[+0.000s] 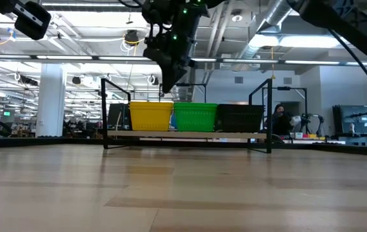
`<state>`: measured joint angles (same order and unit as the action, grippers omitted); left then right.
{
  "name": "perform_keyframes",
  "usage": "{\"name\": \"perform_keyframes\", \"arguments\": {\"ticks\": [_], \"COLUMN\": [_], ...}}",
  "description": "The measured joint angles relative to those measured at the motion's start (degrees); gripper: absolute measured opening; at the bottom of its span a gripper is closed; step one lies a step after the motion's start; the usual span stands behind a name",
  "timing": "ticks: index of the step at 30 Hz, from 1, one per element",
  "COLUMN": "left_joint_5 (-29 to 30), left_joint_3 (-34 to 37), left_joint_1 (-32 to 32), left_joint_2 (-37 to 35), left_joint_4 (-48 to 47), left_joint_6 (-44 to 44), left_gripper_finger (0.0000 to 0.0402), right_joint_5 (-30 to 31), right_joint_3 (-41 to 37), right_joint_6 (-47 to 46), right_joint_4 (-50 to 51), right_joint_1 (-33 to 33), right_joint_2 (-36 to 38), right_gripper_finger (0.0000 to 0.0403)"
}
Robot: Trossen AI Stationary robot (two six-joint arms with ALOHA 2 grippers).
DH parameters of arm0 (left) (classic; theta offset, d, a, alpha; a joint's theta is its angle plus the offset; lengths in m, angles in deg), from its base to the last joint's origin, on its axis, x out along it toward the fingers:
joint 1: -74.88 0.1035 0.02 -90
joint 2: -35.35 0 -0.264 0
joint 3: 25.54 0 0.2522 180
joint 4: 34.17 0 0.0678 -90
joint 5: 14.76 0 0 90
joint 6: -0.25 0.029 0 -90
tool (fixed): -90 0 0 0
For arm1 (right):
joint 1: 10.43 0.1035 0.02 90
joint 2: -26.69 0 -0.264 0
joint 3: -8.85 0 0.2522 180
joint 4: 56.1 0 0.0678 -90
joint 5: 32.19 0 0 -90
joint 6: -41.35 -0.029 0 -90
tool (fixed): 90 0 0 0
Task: Stack baskets on shelf by color
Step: Adjust the yellow basket on the shelf
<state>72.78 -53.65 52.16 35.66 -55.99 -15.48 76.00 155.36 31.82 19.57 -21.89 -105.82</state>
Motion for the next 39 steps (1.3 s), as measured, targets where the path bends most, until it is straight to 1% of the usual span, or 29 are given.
{"name": "perform_keyframes", "arguments": {"ticks": [4,10,14,19,22,25,30,39], "left_joint_5": [0.09,0.09,0.09,0.09,0.07,0.07,0.07,0.04], "left_joint_3": [0.00,0.00,0.00,0.00,0.00,0.00,0.00,0.00], "left_joint_1": [0.00,0.00,0.00,0.00,0.00,0.00,0.00,0.00], "left_joint_2": [0.01,0.00,0.00,0.00,0.00,0.01,0.02,0.02], "left_joint_4": [0.02,0.09,0.05,0.05,0.04,0.05,0.03,0.01], "left_joint_6": [0.00,0.00,0.02,0.02,0.00,0.01,0.02,0.02], "left_gripper_finger": [0.0000,0.0000,0.0000,0.0000,0.0000,0.0000,0.0000,0.0000], "right_joint_5": [0.07,1.53,1.71,1.32,1.77,1.73,1.61,1.46], "right_joint_3": [0.04,-0.01,-0.56,-0.38,-2.00,-2.68,-3.39,-3.39], "right_joint_6": [-0.01,-0.86,-2.17,-2.44,-2.86,-5.20,-5.50,-5.45], "right_joint_4": [2.77,10.89,7.16,5.11,3.27,4.03,4.00,-0.17], "right_joint_1": [0.00,-0.29,-0.38,-0.28,-0.31,-0.33,0.25,1.31], "right_joint_2": [0.02,0.04,0.04,0.04,0.11,0.04,0.09,0.09], "right_gripper_finger": [0.0000,0.0000,0.0000,0.0000,0.0000,0.0000,0.0000,0.0000]}}
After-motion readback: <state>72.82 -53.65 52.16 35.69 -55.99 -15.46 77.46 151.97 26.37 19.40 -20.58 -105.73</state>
